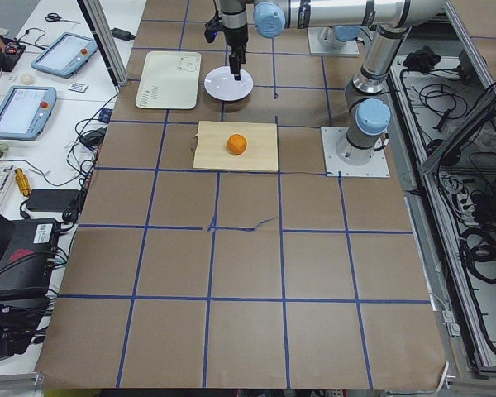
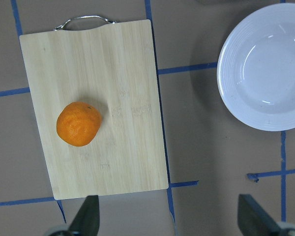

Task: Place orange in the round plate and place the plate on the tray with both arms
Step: 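Lower the left gripper onto the orange on the cutting board and close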

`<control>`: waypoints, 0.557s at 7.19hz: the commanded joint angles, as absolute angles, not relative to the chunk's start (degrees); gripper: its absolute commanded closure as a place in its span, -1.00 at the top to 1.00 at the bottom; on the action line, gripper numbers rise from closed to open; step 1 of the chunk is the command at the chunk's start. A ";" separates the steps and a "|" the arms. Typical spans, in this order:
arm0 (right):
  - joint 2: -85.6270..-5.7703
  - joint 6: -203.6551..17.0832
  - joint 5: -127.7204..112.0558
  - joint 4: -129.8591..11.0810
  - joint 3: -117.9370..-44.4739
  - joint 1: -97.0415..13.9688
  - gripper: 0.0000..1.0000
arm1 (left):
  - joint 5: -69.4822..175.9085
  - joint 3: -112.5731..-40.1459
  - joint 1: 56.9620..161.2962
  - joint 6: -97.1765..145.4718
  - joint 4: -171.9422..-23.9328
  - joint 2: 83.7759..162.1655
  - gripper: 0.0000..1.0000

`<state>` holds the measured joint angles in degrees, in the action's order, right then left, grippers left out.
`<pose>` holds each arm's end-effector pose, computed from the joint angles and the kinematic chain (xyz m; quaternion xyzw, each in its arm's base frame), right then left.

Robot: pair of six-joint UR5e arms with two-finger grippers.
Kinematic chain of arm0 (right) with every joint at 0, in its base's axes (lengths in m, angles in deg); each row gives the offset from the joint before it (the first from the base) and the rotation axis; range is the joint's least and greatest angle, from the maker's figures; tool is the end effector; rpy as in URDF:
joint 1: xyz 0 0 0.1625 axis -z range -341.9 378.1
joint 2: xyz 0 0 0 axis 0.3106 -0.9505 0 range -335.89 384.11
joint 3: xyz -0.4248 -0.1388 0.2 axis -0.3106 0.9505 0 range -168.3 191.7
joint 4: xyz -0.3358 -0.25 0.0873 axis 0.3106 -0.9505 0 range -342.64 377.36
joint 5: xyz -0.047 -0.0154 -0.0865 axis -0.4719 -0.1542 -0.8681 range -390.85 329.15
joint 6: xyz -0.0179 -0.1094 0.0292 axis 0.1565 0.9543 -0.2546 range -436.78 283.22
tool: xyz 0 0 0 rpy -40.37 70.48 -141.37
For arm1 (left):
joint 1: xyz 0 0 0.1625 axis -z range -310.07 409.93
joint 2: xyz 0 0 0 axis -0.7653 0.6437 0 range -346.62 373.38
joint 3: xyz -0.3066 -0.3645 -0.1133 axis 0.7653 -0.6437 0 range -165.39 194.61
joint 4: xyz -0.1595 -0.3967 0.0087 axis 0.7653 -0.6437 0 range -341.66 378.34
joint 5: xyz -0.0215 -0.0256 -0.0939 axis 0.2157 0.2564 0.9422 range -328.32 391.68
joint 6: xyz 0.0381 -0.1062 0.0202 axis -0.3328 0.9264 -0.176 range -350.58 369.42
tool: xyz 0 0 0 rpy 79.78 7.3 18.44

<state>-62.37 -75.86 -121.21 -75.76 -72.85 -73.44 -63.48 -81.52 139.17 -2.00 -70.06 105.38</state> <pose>0.1472 -0.5417 0.5594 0.0213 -0.9988 0.0441 0.0029 -0.1162 -0.5069 0.4696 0.0952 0.9928 0.0614 0.0387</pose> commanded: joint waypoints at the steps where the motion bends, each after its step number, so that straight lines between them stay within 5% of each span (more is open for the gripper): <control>1: -62.38 -75.82 -121.21 -75.81 -72.85 -73.40 1.00 | -67.63 -89.85 136.87 -13.18 -58.80 108.37 1.00; 4: -62.38 -76.52 -121.12 -75.89 -72.85 -73.49 1.00 | -67.72 -96.73 133.35 -26.84 -42.44 114.25 1.00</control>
<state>-62.37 -76.05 -121.13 -75.86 -72.85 -73.47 -67.49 -94.22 134.30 -21.29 -49.04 111.75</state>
